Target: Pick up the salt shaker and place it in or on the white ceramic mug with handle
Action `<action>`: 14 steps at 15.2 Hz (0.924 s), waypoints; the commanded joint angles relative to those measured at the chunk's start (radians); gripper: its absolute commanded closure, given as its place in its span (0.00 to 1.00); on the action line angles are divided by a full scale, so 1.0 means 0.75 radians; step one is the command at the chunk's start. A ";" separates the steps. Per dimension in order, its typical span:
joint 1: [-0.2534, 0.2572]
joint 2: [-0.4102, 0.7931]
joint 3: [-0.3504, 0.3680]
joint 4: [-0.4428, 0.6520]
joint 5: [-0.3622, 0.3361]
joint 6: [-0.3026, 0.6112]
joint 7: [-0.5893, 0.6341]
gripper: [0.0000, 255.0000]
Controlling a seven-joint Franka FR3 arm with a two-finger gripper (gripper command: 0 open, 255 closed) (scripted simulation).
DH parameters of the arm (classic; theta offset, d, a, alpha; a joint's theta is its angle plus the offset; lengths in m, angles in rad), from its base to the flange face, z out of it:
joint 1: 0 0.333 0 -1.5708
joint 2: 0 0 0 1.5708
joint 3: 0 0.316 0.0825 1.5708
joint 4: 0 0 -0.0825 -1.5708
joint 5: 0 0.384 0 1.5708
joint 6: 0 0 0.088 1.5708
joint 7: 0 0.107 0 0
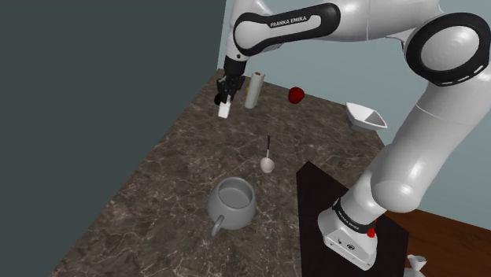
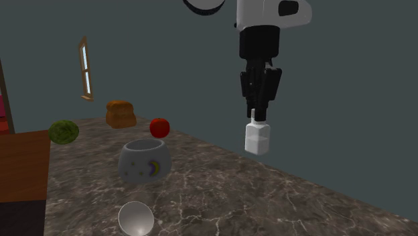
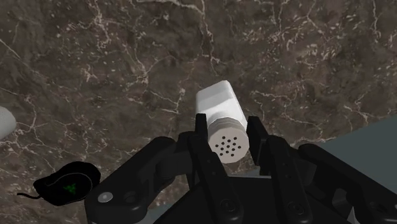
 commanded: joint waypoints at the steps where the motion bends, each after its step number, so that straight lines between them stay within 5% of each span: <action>1: -0.001 -0.011 -0.001 0.021 0.001 -0.033 -0.002 1.00; 6: -0.001 -0.031 -0.001 0.077 0.002 -0.109 -0.002 1.00; 14: 0.090 -0.320 0.087 -0.232 0.025 -0.087 0.168 1.00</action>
